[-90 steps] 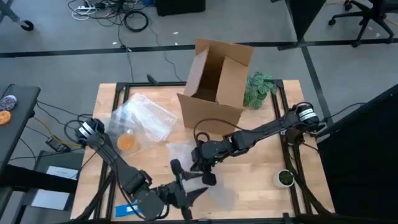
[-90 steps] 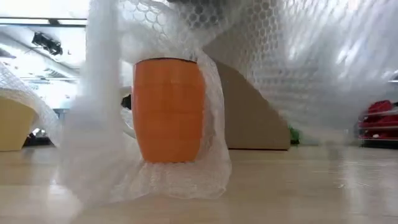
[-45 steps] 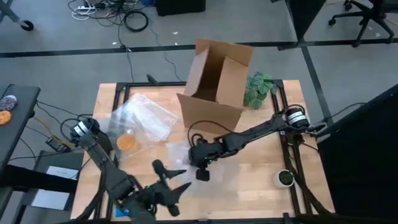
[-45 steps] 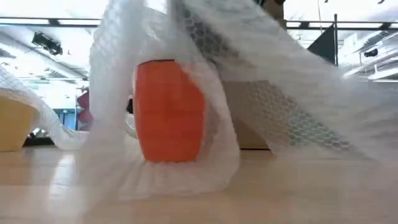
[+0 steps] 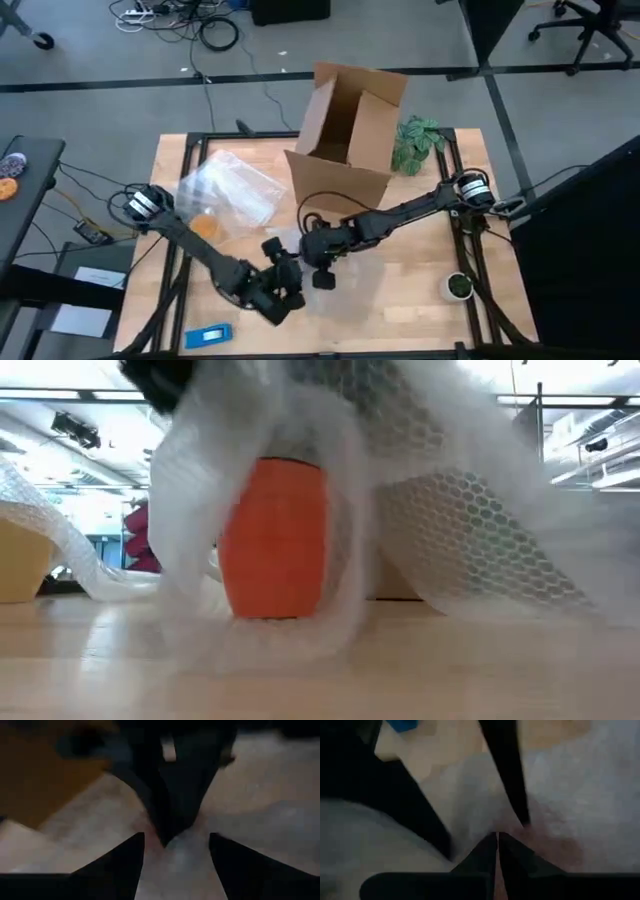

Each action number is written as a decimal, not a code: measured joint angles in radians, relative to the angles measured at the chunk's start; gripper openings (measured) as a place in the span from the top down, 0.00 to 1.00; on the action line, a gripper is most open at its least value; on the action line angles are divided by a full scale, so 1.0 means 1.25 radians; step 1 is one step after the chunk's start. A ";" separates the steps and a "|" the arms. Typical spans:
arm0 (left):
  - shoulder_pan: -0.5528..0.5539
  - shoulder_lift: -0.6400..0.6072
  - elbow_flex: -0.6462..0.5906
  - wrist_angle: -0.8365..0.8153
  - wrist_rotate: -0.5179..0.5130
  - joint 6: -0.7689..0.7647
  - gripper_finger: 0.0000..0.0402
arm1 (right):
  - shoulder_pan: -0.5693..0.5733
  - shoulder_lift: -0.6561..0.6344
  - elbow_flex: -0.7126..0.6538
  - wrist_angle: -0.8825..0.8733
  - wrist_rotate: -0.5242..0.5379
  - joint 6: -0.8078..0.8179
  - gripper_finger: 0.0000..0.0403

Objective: Wrap mug
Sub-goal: Wrap the orange mug with transparent bubble wrap

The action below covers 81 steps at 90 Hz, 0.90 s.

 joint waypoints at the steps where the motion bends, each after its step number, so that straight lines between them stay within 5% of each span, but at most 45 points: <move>1: 0.004 0.000 -0.004 0.010 0.003 0.001 0.48 | 0.000 0.000 0.006 -0.010 0.002 0.000 1.00; 35: 0.055 -0.002 -0.017 0.039 0.060 0.053 0.48 | 0.001 -0.003 0.161 -0.310 0.009 -0.020 1.00; 48: 0.054 -0.002 0.032 0.000 0.078 0.124 0.48 | -0.007 0.002 0.177 -0.328 0.008 -0.028 1.00; 64: 0.052 -0.005 0.126 -0.158 0.107 0.186 0.48 | -0.035 0.069 0.180 -0.284 -0.032 -0.042 1.00; 81: 0.031 -0.010 0.157 -0.374 0.128 0.095 0.48 | -0.052 0.106 0.182 -0.238 -0.046 -0.043 1.00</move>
